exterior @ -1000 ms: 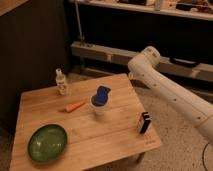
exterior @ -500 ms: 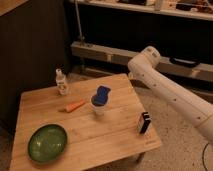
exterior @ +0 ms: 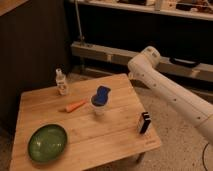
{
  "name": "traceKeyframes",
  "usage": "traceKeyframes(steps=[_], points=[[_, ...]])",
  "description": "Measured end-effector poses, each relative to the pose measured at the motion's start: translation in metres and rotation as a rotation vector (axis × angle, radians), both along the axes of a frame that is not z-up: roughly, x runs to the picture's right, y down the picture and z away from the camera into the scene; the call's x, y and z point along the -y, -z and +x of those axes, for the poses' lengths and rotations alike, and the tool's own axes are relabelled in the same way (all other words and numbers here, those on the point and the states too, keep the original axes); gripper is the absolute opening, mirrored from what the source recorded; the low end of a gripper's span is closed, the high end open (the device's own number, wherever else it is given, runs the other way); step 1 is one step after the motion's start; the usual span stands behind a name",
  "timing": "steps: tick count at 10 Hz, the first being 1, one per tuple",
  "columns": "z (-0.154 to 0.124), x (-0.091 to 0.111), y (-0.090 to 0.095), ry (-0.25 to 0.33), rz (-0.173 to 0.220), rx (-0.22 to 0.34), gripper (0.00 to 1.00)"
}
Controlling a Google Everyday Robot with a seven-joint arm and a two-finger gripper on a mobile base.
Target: Place the white sponge in the ceramic bowl
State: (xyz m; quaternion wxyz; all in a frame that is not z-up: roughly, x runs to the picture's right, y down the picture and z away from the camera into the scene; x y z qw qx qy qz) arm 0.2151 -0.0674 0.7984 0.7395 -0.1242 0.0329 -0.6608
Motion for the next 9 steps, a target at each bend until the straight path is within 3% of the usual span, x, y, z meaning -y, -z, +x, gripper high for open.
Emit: traceKeyframes(steps=[2, 4, 7, 9], points=[[-0.002, -0.001, 0.014, -0.001, 0.019, 0.026, 0.80], [-0.013, -0.005, 0.054, -0.006, 0.042, 0.058, 0.80], [-0.041, -0.028, 0.123, 0.023, 0.039, 0.083, 0.80], [-0.046, -0.031, 0.130, 0.032, 0.038, 0.085, 0.80]])
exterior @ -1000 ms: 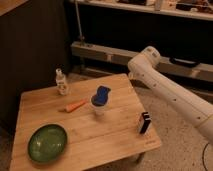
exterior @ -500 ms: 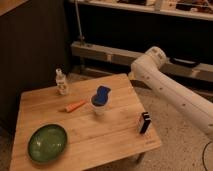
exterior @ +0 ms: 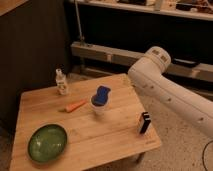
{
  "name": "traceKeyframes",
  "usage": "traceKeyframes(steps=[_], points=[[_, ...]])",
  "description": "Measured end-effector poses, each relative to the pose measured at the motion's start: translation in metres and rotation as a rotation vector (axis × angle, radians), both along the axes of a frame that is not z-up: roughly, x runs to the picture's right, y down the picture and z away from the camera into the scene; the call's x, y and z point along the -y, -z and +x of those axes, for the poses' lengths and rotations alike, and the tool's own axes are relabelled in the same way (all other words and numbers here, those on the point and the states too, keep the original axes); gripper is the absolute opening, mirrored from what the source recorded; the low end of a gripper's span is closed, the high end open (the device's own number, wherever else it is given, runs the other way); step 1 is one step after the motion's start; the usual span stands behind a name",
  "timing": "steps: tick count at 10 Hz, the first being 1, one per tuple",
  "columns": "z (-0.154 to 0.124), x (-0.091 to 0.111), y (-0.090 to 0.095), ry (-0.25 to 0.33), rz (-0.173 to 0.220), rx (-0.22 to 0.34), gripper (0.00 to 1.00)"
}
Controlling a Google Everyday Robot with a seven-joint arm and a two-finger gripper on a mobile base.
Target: Place the white sponge in the ceramic bowl
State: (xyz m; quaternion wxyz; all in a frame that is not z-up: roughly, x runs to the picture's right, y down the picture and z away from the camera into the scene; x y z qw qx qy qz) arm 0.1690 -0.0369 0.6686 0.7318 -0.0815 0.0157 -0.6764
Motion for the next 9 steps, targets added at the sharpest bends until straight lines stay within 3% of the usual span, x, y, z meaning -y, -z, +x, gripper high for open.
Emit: traceKeyframes(steps=[3, 4, 5, 7, 9], points=[[0.002, 0.000, -0.001, -0.001, -0.005, -0.007, 0.80], [0.000, 0.004, -0.004, 0.000, -0.037, -0.004, 0.80], [-0.003, 0.007, -0.006, -0.010, -0.091, 0.007, 0.80], [-0.015, 0.020, 0.006, -0.034, -0.243, 0.091, 0.80], [-0.020, 0.035, 0.028, -0.060, -0.309, 0.162, 0.80]])
